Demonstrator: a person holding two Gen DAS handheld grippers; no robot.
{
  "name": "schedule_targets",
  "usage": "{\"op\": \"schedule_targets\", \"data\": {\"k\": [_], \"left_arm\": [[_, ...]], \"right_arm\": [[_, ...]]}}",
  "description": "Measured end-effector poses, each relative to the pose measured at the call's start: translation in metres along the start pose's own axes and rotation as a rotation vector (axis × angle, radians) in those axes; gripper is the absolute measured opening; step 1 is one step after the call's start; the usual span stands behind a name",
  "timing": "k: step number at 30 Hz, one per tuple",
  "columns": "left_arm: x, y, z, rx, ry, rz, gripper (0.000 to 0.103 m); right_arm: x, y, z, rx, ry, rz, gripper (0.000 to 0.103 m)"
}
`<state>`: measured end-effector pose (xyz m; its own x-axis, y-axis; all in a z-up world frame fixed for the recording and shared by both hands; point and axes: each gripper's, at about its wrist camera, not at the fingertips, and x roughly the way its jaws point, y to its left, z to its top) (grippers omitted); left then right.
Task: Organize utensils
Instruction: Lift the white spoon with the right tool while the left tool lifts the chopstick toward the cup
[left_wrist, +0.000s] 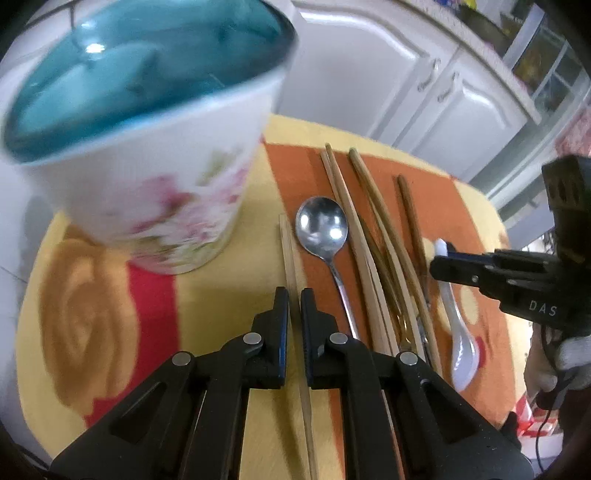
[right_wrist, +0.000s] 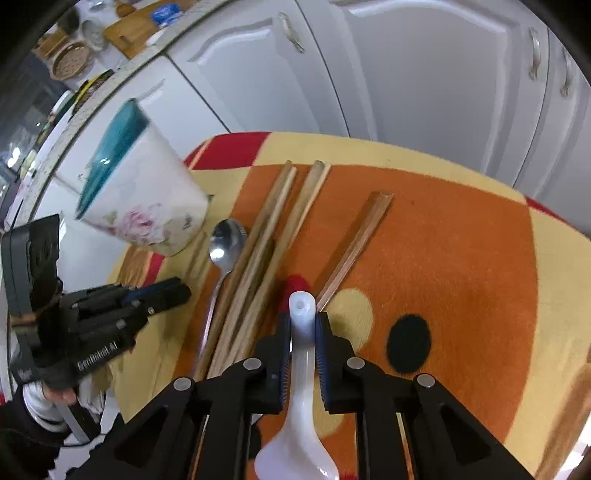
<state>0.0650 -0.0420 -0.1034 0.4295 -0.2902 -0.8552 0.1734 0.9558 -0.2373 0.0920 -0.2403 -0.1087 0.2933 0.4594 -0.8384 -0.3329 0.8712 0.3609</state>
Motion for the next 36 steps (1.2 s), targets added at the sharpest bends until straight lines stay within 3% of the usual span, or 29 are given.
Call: {"op": "schedule_targets", "data": {"k": [6,14,24,36], "left_arm": [[-0.052,-0.002,-0.004,-0.016,-0.105,-0.069,0.005],[-0.110,-0.018,-0.018,0.041,-0.199,-0.124,0.005],[-0.165,-0.009,-0.036,0.044,-0.286,-0.138,0.004],[-0.214,0.002,-0.019,0.036,-0.390,-0.129,0.004]], "right_arm": [[-0.046,0.012,-0.011,-0.014,-0.083,0.009,0.012],[-0.085,0.038,-0.026,-0.057,-0.175,0.012,0.011],[-0.120,0.068,-0.026,-0.122,-0.254,0.019,0.007],[-0.148,0.095,0.002,-0.181,-0.349,0.031,0.007]]}}
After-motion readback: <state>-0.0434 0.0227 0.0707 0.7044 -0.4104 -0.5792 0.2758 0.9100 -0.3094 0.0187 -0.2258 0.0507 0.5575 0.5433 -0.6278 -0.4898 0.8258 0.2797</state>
